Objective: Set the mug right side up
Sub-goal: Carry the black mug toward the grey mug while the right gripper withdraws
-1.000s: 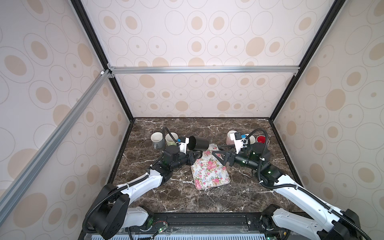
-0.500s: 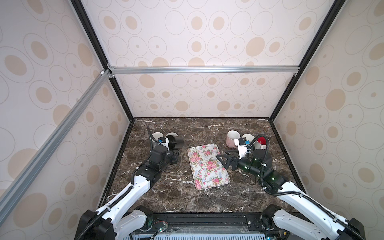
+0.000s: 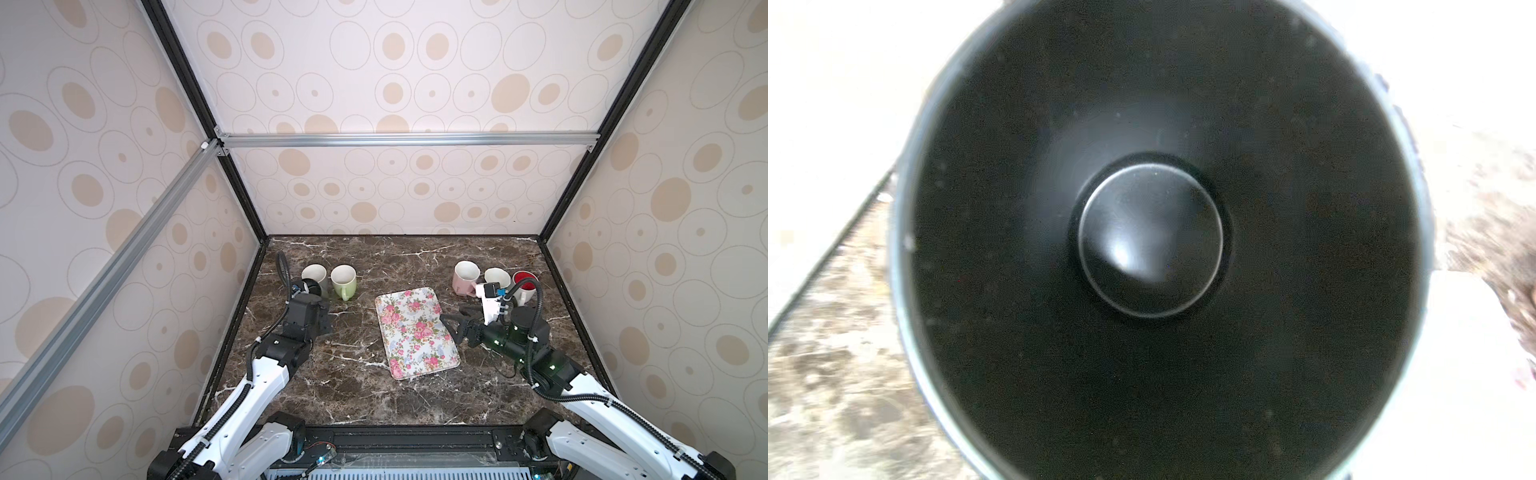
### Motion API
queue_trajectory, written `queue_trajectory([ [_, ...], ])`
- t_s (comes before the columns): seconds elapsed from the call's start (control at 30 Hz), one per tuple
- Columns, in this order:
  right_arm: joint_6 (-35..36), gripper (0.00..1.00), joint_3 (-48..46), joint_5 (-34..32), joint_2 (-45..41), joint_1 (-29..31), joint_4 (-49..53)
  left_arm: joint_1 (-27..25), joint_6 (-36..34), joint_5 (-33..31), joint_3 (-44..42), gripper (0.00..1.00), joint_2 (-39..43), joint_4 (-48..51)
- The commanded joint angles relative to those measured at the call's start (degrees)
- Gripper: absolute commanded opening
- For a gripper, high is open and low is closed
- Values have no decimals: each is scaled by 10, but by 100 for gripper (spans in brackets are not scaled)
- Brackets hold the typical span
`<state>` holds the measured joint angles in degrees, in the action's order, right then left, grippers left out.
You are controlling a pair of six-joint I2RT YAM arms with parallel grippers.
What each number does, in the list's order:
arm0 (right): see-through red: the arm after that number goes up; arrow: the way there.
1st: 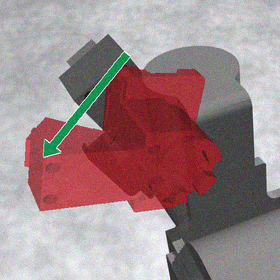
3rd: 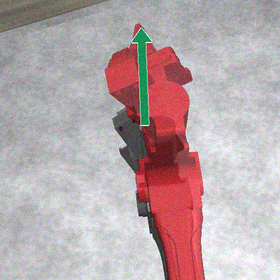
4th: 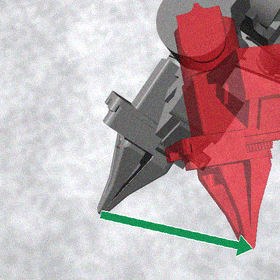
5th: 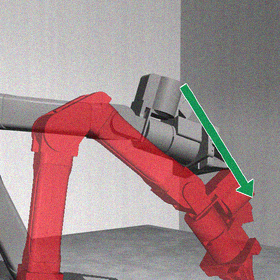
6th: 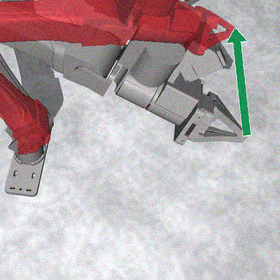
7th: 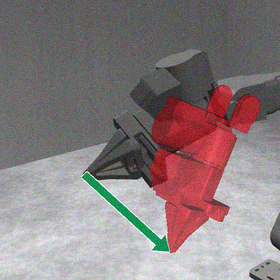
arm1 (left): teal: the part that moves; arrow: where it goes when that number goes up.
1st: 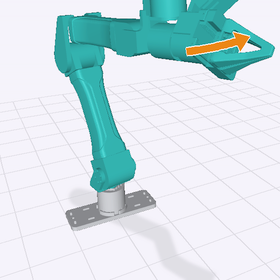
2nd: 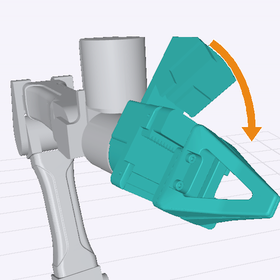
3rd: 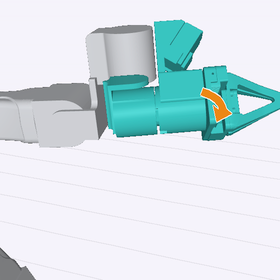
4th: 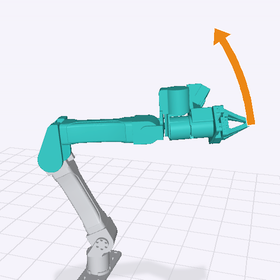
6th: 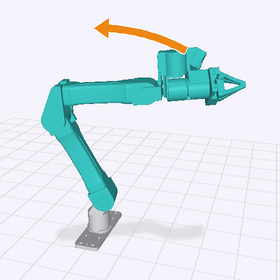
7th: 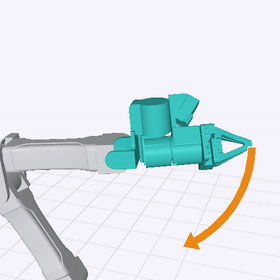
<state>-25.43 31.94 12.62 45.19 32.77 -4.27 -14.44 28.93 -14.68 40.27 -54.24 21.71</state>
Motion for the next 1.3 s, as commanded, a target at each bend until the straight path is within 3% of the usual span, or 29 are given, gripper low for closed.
queue_trajectory([
  [0.0,0,89,-9,1,-8,3,-8,21,-21,-27,52,0,9,-18],
  [0.2,-10,89,-9,-2,-10,2,-4,65,-35,-34,80,0,-29,-27],
  [0.37,6,89,-13,21,-12,3,-8,104,-41,-8,71,0,-82,-74],
  [0.7,9,89,-18,-13,-30,3,5,196,-34,63,102,0,-210,-149],
  [1.03,13,89,-14,-19,-16,3,12,217,-39,70,195,0,-366,-162],
  [1.27,22,89,-9,-34,-18,3,24,219,-39,75,215,0,-410,-174],
])
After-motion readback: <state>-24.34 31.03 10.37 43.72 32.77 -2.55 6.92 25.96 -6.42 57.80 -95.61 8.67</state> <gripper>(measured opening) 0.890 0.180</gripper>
